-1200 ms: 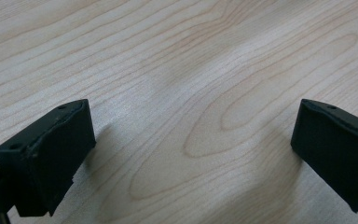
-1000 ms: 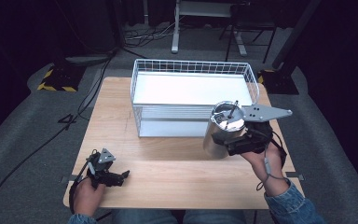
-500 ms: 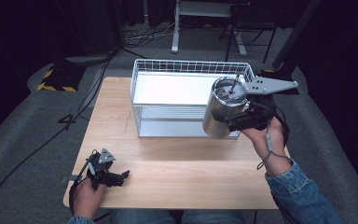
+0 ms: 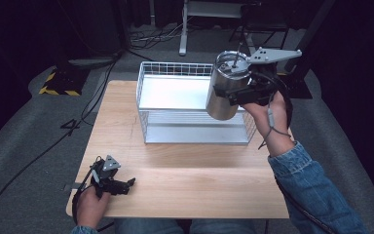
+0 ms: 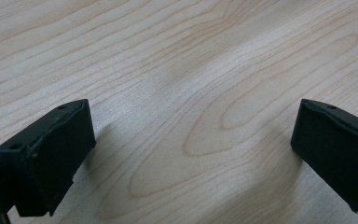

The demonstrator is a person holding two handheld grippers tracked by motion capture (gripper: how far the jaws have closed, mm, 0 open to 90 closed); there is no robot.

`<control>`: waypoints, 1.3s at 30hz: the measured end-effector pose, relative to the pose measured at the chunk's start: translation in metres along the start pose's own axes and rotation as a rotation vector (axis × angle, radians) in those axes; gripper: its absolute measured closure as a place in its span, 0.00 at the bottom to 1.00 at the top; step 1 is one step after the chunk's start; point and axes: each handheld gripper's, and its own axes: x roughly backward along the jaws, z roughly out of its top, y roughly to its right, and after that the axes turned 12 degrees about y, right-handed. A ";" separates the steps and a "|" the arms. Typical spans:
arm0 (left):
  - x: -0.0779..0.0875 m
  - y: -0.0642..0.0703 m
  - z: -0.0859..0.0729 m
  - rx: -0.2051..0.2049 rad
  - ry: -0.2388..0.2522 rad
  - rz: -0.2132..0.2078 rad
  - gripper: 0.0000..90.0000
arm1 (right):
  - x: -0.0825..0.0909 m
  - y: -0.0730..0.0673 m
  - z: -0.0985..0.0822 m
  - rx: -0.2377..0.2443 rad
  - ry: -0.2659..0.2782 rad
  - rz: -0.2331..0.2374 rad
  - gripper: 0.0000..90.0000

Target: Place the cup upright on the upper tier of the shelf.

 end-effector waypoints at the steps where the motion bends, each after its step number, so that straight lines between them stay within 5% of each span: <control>1: 0.000 0.000 0.000 0.000 0.000 0.000 0.00 | 0.000 0.000 0.000 0.000 0.000 0.000 0.04; 17: 0.000 0.000 0.000 0.003 0.001 0.001 0.00 | -0.053 0.033 0.017 -0.062 -0.014 -0.068 0.04; 28: 0.000 0.000 0.000 0.003 0.000 0.000 0.00 | -0.088 0.052 0.004 -0.087 0.003 -0.098 0.04; 39: 0.000 0.000 0.000 0.003 0.001 0.000 0.00 | -0.100 0.057 -0.015 -0.101 -0.013 -0.099 0.04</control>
